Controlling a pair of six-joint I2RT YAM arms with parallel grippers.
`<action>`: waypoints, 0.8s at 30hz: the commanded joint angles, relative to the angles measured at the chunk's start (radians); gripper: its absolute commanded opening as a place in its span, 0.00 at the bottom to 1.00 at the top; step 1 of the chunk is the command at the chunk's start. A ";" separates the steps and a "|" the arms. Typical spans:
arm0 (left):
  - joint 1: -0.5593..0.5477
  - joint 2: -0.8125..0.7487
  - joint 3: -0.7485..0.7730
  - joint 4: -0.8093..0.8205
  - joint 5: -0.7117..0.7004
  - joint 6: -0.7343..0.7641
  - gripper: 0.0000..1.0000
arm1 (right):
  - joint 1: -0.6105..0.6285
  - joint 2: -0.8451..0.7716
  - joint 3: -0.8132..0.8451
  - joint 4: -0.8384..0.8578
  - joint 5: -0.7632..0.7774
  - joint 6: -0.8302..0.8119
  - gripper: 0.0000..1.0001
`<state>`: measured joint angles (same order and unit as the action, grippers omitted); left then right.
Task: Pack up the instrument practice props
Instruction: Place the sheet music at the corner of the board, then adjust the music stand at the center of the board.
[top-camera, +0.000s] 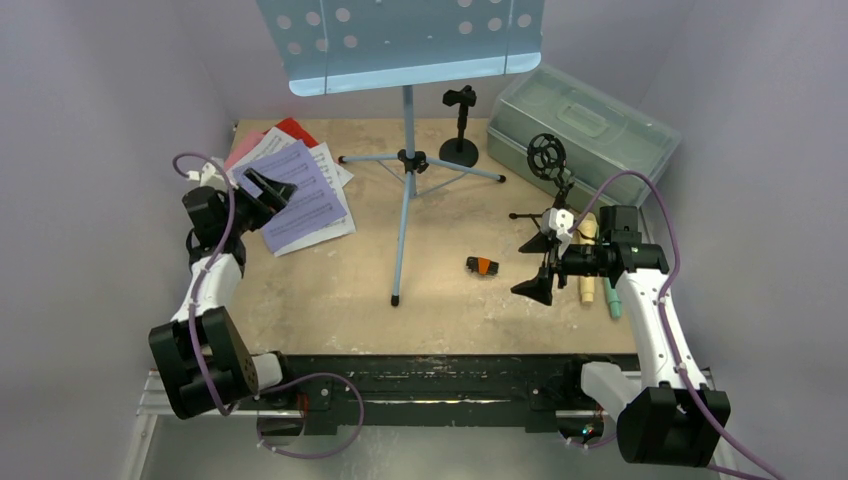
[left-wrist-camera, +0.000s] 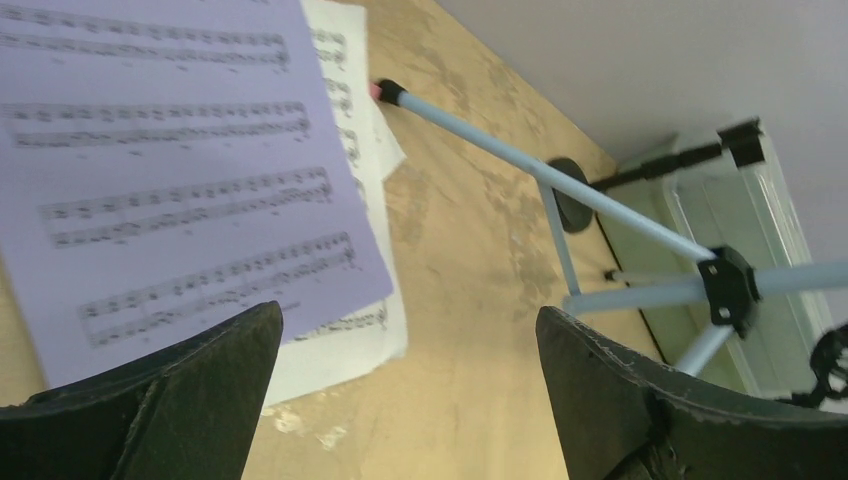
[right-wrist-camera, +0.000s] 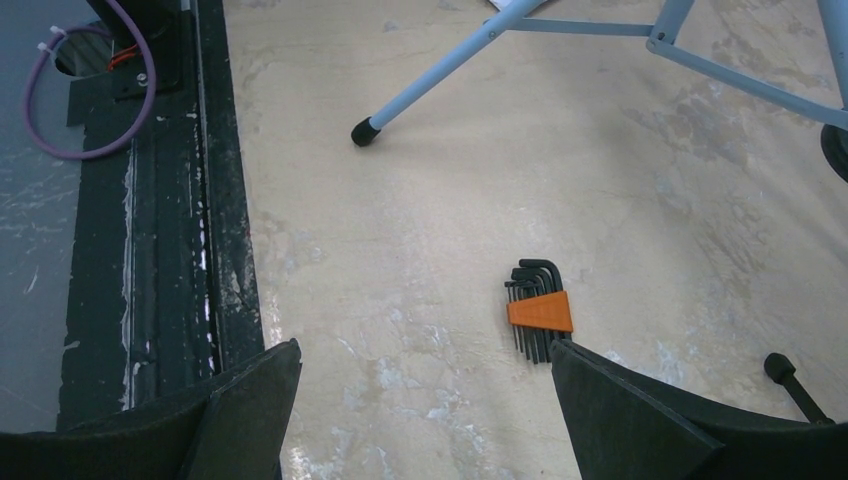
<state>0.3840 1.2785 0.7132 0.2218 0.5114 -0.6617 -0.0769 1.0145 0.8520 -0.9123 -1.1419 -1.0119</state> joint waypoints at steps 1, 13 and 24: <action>-0.072 -0.074 -0.017 0.011 0.088 0.068 0.98 | 0.006 0.002 -0.007 0.013 -0.001 -0.010 0.99; -0.222 -0.242 -0.128 0.099 0.231 0.120 0.98 | 0.006 0.007 -0.010 0.023 0.002 -0.002 0.99; -0.408 -0.333 -0.188 0.123 0.125 0.151 0.99 | 0.006 0.006 -0.011 0.028 0.004 0.003 0.99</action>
<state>0.0380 0.9653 0.5400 0.2985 0.6819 -0.5514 -0.0765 1.0218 0.8463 -0.9028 -1.1404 -1.0107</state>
